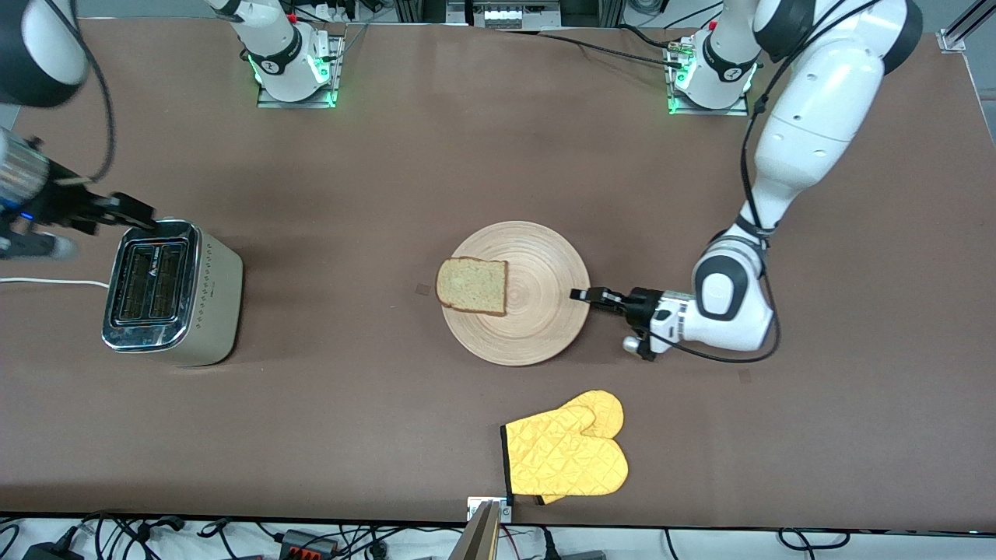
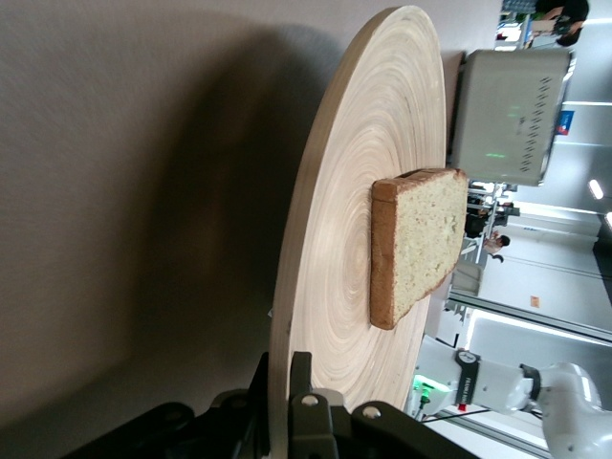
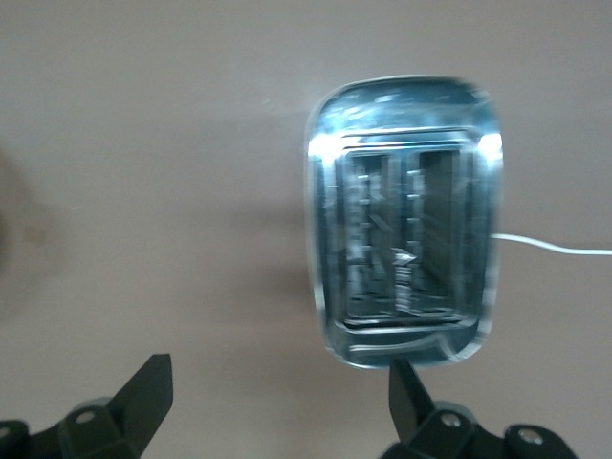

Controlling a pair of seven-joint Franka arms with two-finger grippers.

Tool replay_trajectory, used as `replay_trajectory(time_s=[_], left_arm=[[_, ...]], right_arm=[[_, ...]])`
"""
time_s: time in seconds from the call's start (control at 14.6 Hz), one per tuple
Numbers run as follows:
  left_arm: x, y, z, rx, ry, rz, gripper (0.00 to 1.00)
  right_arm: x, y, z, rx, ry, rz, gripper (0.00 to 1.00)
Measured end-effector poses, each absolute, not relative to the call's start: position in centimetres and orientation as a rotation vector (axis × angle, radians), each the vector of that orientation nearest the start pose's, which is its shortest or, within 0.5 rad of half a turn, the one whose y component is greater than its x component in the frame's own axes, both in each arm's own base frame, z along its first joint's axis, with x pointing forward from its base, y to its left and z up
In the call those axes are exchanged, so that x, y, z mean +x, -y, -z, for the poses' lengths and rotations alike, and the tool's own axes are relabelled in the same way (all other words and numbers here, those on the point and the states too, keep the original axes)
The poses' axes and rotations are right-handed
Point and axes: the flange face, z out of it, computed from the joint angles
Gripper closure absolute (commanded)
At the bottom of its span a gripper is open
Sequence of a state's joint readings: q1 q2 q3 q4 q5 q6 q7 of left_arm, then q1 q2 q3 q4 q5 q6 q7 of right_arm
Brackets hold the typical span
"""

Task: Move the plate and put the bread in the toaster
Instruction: 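Push the plate toward the toaster with the left gripper, then reach the right gripper to the bread while the left gripper withdraws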

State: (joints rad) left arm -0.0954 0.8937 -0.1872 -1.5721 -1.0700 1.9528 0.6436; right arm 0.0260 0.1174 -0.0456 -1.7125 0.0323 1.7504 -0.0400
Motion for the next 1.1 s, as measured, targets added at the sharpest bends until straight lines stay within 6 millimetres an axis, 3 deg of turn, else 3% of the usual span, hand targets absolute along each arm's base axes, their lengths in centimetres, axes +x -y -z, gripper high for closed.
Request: replay_trajectory(time_s=[0.07,0.14,0.21,0.27,0.55,0.69,0.89,1.1], left_arm=[[61.9,23.2,-11.5,2.045,0.177,0.320,0.97],[61.7,23.4,-11.1,2.049,0.176,0.323,0.83],[61.6,23.5,-10.9,2.044,0.175,0.322,0.16],[61.6,23.5,-10.8,2.043,0.173,0.322,0.00],[62.3,22.5,-11.3,2.041,0.165,0.307,0.00],[63.4,20.8,-13.1,2.026,0.183,0.295,0.00],[65.2,14.6,-17.4,2.083,0.297,0.304,0.00],[66.1,7.8,-21.7,2.241,0.413,0.356,0.00]], right_arm=[[59.6,0.3,-49.2,-3.103,0.027,-0.141,0.00],[60.1,0.2,-48.1,-3.100,0.027,-0.152,0.00],[60.5,0.1,-46.9,-3.094,0.031,-0.160,0.00],[61.0,-0.2,-45.5,-3.073,0.047,-0.178,0.00],[62.3,-3.6,-40.5,-2.992,0.131,-0.237,0.00],[62.6,-5.2,-38.8,-2.991,0.160,-0.250,0.00],[63.3,-7.0,-35.0,-2.979,0.176,-0.266,0.00],[63.4,-11.7,-32.1,-2.934,0.220,-0.265,0.00]])
